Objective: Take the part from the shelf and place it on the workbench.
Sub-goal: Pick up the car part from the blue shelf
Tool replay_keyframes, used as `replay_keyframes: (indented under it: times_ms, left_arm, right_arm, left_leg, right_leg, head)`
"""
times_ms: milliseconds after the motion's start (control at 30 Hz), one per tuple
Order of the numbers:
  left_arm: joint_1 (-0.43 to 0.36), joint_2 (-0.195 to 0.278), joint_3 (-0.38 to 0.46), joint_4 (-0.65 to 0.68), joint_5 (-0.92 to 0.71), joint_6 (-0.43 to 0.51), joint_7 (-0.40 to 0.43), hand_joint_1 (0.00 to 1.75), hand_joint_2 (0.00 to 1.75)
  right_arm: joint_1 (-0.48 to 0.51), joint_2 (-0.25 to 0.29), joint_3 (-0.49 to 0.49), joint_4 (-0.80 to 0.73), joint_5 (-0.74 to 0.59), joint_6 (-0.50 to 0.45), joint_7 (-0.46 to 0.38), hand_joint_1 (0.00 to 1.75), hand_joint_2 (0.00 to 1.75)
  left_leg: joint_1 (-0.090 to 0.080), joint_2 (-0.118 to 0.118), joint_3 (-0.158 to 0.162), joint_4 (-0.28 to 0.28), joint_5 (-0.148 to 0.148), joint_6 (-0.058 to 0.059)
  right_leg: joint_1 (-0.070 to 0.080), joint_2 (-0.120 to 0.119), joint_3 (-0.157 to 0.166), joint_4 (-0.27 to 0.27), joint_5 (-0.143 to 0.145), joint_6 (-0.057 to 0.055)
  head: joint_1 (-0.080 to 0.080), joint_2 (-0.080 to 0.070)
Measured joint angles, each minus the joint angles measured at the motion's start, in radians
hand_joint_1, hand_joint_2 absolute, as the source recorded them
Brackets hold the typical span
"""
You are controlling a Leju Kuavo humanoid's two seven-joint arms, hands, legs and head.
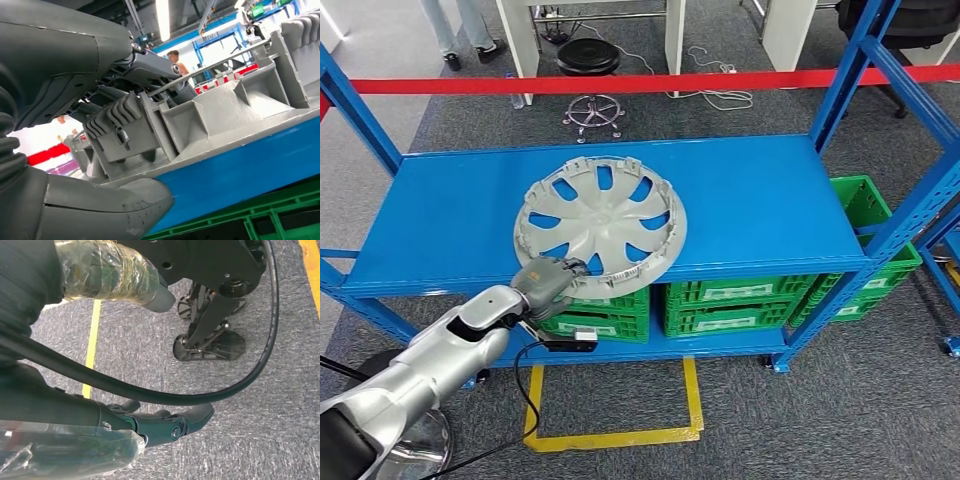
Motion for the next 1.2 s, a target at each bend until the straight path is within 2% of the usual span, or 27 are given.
replay_keyframes:
  times_ms: [500, 600, 833, 900, 1000, 1100, 1200]
  left_arm:
    - [0.004, -0.008, 0.004, 0.007, -0.003, 0.013, -0.002, 1.75, 1.75]
    - [0.014, -0.013, 0.011, 0.007, -0.01, 0.05, -0.003, 1.75, 1.75]
    - [0.084, -0.007, 0.063, -0.05, -0.034, 0.203, -0.028, 1.75, 1.75]
    - [0.121, 0.002, 0.087, -0.1, 0.01, 0.268, -0.074, 1.75, 1.75]
    - [0.221, 0.035, 0.156, -0.275, 0.12, 0.368, -0.156, 1.75, 1.75]
    - [0.293, 0.063, 0.209, -0.426, 0.142, 0.377, -0.163, 1.75, 1.75]
    - [0.332, 0.077, 0.238, -0.504, 0.158, 0.375, -0.189, 1.75, 1.75]
  right_arm:
    - [0.0, 0.001, -0.029, 0.0, 0.009, -0.001, 0.0, 0.0, 1.75]
    - [-0.002, 0.005, -0.042, 0.0, 0.029, -0.008, 0.001, 0.0, 1.75]
    - [0.0, 0.008, -0.103, 0.0, 0.092, -0.02, -0.006, 0.0, 1.75]
    - [0.0, 0.008, -0.124, 0.0, 0.107, -0.032, -0.015, 0.0, 1.75]
    - [0.008, 0.01, -0.161, 0.0, 0.119, -0.056, -0.038, 0.0, 1.75]
    - [0.014, 0.012, -0.188, 0.001, 0.125, -0.063, -0.047, 0.0, 1.75]
    - [0.015, 0.013, -0.208, 0.001, 0.131, -0.064, -0.054, 0.0, 1.75]
  left_leg:
    - [0.0, 0.0, 0.0, 0.0, 0.0, 0.0]
    - [0.0, 0.0, 0.0, 0.0, 0.0, 0.0]
    - [0.0, 0.0, -0.002, 0.0, 0.0, 0.0]
    - [0.0, 0.0, -0.003, 0.0, 0.0, 0.0]
    - [0.0, 0.001, -0.005, 0.0, -0.001, -0.001]
    - [0.0, 0.001, -0.007, 0.0, -0.001, -0.001]
    - [0.0, 0.001, -0.008, 0.0, -0.001, -0.001]
  right_leg:
    - [0.0, 0.001, 0.0, 0.0, 0.0, 0.0]
    - [0.0, 0.001, 0.0, 0.0, 0.0, 0.0]
    - [0.0, 0.001, -0.002, 0.0, 0.0, 0.0]
    - [0.0, 0.002, -0.004, 0.0, 0.0, 0.0]
    - [0.0, 0.004, -0.006, 0.0, 0.0, 0.0]
    - [0.0, 0.002, -0.008, 0.0, -0.001, 0.0]
    - [0.0, 0.004, -0.009, 0.0, -0.001, 0.0]
  head:
    - [0.0, 0.0]
    - [0.0, 0.0]
    - [0.0, 0.0]
    - [0.0, 0.0]
    - [0.0, 0.0]
    - [0.0, 0.0]
    - [0.0, 0.0]
